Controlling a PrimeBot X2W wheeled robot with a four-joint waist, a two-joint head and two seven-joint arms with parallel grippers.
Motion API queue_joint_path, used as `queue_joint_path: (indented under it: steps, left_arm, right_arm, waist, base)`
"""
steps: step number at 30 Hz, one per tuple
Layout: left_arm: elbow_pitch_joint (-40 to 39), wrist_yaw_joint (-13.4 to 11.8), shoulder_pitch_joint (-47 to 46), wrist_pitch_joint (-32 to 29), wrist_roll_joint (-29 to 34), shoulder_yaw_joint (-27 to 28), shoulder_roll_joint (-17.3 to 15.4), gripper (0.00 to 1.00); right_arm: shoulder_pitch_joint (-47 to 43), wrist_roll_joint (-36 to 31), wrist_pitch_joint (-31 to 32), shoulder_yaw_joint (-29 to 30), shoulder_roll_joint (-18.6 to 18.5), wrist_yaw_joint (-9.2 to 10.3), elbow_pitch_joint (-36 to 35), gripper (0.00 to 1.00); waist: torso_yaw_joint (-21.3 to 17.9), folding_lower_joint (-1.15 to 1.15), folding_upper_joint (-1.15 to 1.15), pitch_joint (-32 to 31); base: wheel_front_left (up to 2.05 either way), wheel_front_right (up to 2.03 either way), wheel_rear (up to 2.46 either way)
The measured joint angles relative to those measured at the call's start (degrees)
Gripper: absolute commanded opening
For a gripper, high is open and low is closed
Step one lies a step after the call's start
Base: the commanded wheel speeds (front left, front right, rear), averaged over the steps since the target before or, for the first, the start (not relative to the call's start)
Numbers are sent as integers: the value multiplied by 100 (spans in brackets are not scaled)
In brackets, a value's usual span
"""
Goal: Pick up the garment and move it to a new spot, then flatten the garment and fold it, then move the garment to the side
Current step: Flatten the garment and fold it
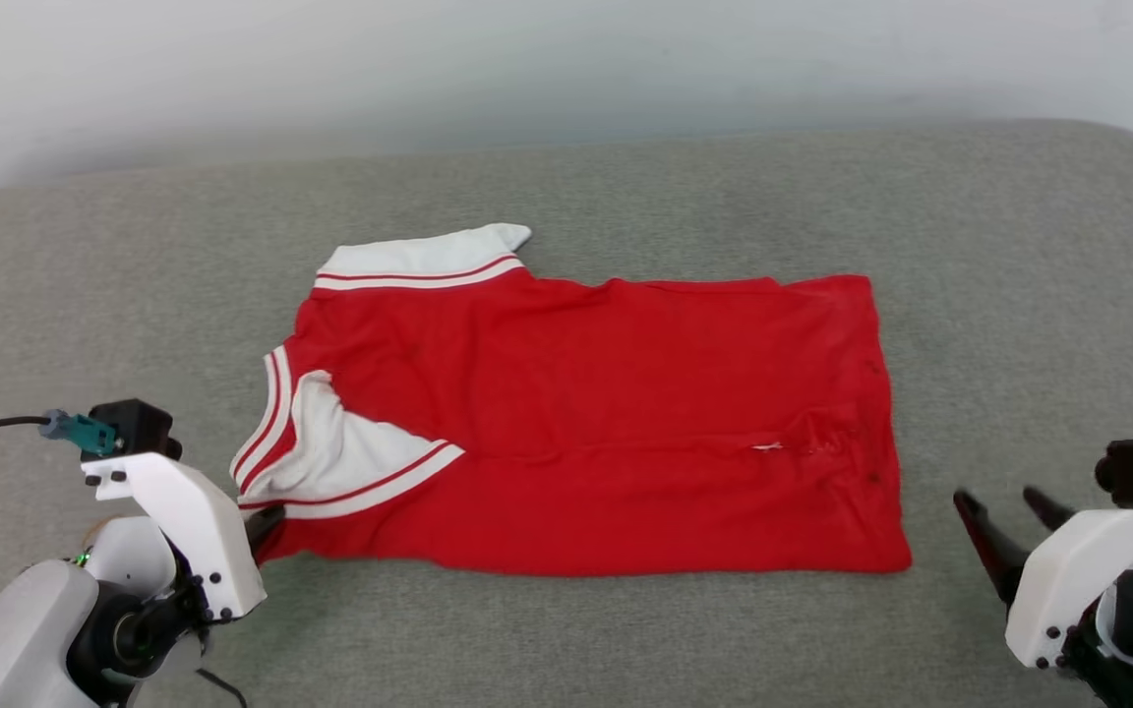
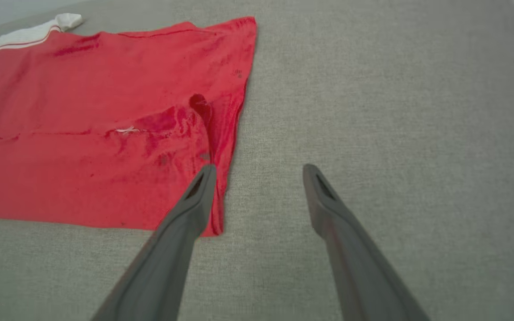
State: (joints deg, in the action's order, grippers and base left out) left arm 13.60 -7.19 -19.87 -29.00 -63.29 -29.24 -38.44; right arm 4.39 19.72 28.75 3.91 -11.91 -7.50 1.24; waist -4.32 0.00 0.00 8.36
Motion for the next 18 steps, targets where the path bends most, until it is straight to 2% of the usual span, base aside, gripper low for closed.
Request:
queue_joint_path:
  steps: [2, 6, 18]
  left_arm:
    - [-149, -42, 0, 45, 22, 14, -8, 0]
    - [-437, -94, -14, 79, 112, 0, -11, 0]
    - [-689, -144, -224, 122, 253, -53, 59, 0]
  right_arm:
    - [48, 102, 566, -8, -86, 0, 94, 100]
    - [214, 255, 1311, -145, -111, 0, 245, 100]
    - [1121, 415, 1784, -728, 16, 2, 1405, 100]
  waist:
    - [84, 0, 0, -3]
    - [220, 0, 0, 85]
    - [411, 0, 0, 537]
  base:
    - [0, 0, 0]
    - [0, 0, 0]
    - [0, 0, 0]
